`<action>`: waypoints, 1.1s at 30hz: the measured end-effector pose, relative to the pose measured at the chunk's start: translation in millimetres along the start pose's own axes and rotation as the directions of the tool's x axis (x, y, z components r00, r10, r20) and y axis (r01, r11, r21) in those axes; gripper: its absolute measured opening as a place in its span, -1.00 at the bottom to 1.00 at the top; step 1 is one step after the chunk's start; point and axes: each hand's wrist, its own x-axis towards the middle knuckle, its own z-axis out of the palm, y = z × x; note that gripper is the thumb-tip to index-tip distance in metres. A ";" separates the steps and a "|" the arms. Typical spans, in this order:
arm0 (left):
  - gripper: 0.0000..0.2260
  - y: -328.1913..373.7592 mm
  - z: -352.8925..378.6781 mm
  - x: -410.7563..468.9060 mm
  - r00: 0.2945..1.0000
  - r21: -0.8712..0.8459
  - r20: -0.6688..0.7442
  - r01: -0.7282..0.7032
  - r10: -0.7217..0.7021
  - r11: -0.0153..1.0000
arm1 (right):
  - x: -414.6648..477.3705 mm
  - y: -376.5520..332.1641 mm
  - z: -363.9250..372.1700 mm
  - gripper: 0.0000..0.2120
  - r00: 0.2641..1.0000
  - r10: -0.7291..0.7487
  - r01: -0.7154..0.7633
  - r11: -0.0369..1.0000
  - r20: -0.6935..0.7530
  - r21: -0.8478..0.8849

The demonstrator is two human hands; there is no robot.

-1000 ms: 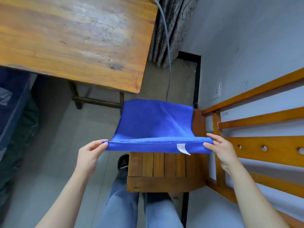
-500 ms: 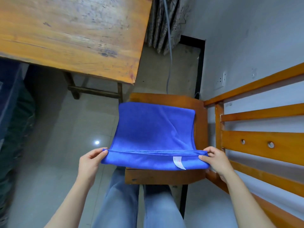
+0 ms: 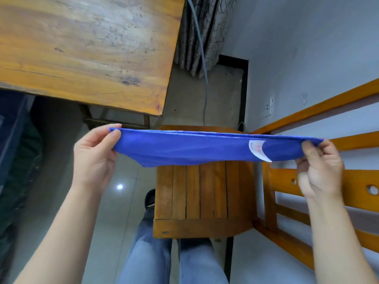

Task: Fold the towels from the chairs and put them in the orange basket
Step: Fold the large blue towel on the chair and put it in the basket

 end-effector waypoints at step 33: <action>-0.85 -181.2 -60.7 -3.8 0.812 0.307 -0.348 0.570 -0.468 0.762 | -10.9 203.6 -40.8 -0.91 0.820 0.483 -0.569 0.635 -0.306 -0.523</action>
